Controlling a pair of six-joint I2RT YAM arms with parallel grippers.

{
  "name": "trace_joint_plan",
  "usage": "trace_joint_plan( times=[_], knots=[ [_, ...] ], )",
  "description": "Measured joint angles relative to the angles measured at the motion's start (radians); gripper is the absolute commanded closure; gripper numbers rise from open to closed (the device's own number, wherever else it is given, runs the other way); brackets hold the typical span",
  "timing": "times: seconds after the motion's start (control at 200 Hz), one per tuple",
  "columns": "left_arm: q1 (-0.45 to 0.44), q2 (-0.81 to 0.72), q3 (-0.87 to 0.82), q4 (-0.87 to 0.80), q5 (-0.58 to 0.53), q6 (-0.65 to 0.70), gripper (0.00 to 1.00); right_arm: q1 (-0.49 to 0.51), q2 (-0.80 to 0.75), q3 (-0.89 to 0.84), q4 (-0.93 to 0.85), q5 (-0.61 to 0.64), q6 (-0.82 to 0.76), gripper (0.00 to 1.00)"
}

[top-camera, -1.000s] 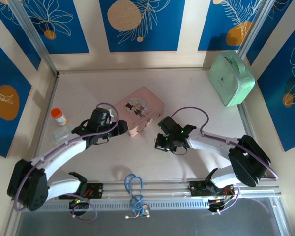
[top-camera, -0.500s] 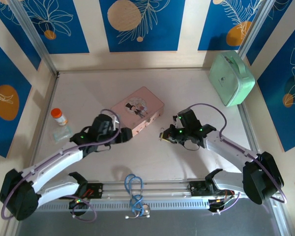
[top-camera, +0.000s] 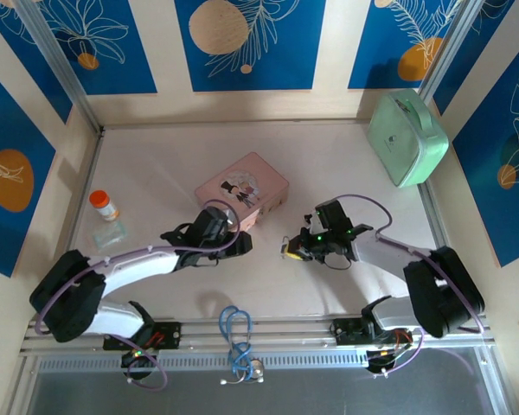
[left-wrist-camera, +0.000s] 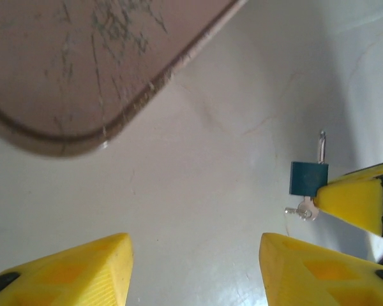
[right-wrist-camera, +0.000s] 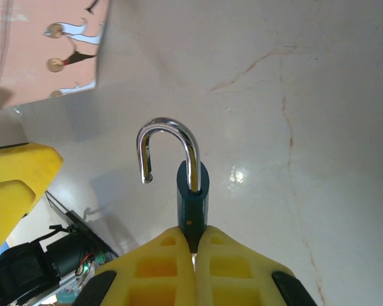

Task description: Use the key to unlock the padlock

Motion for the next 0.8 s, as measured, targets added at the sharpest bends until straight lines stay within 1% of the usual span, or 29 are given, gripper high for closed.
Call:
trace_joint_plan(
  times=[0.185,0.365,0.48,0.61,0.8],
  knots=[
    [0.026,0.034,0.008,0.011,-0.03,0.0,0.46,0.032,0.143,0.078,0.057,-0.019,-0.012,1.0],
    [0.085,0.021,-0.009,0.011,-0.051,0.001,0.46,0.058,0.283,0.163,0.116,-0.033,-0.019,1.0],
    [0.113,0.02,-0.018,0.001,-0.051,0.002,0.46,0.069,0.34,0.188,0.132,-0.037,-0.019,1.0],
    [0.128,0.016,-0.036,-0.007,-0.055,0.005,0.46,0.071,0.346,0.195,0.142,-0.029,-0.019,0.91],
    [0.157,0.0,-0.05,-0.032,-0.06,0.005,0.46,0.071,0.344,0.193,0.134,-0.003,-0.034,0.83]
  ],
)
